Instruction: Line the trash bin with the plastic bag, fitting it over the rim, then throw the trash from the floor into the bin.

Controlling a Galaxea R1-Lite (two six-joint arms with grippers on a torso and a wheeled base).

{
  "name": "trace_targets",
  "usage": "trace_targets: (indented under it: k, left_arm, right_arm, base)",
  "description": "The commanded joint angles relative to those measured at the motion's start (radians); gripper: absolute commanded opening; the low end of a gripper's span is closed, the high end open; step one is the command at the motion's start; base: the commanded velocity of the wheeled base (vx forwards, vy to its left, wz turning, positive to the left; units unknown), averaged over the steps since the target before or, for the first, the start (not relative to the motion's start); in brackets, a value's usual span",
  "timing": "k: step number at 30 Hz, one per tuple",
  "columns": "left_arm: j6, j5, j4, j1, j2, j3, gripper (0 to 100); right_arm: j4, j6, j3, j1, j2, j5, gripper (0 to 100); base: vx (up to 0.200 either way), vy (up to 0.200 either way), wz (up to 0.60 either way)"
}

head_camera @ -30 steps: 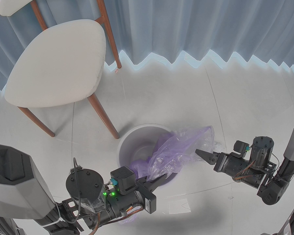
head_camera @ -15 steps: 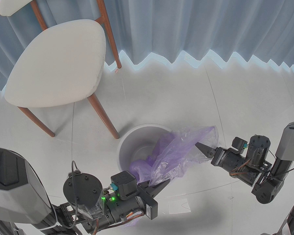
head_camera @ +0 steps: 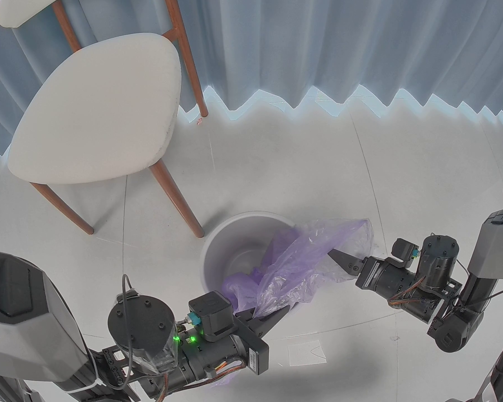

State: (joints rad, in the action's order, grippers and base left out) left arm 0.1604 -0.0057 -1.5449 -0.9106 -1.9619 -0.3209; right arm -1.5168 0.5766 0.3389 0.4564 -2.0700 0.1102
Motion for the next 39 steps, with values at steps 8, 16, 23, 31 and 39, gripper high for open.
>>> trace_targets:
  k: [8, 16, 23, 31, 39]
  left_arm:
    - [-0.001, 0.001, 0.0, 0.001, -0.006, 0.008, 0]
    - [-0.001, 0.003, 0.0, 0.003, -0.006, 0.019, 0]
    - [0.001, 0.004, 0.0, 0.004, -0.003, 0.019, 0]
    - [0.004, 0.004, -0.001, 0.001, -0.005, 0.02, 0]
    - [0.005, 0.033, 0.0, -0.019, -0.002, 0.032, 100]
  right_arm:
    - [0.0, 0.035, -0.005, 0.036, 0.008, -0.001, 0]
    - [-0.043, 0.089, -0.011, 0.056, -0.001, -0.001, 0]
    - [-0.046, 0.089, -0.015, 0.059, -0.007, -0.001, 0]
    - [-0.048, 0.085, -0.012, 0.059, -0.016, -0.001, 0]
    - [-0.049, 0.083, -0.014, 0.059, -0.015, -0.001, 0]
  base:
    - [0.0, 0.0, 0.0]
    - [0.0, 0.0, 0.0]
    - [0.0, 0.0, 0.0]
    - [0.0, 0.0, 0.0]
    - [0.0, 0.0, 0.0]
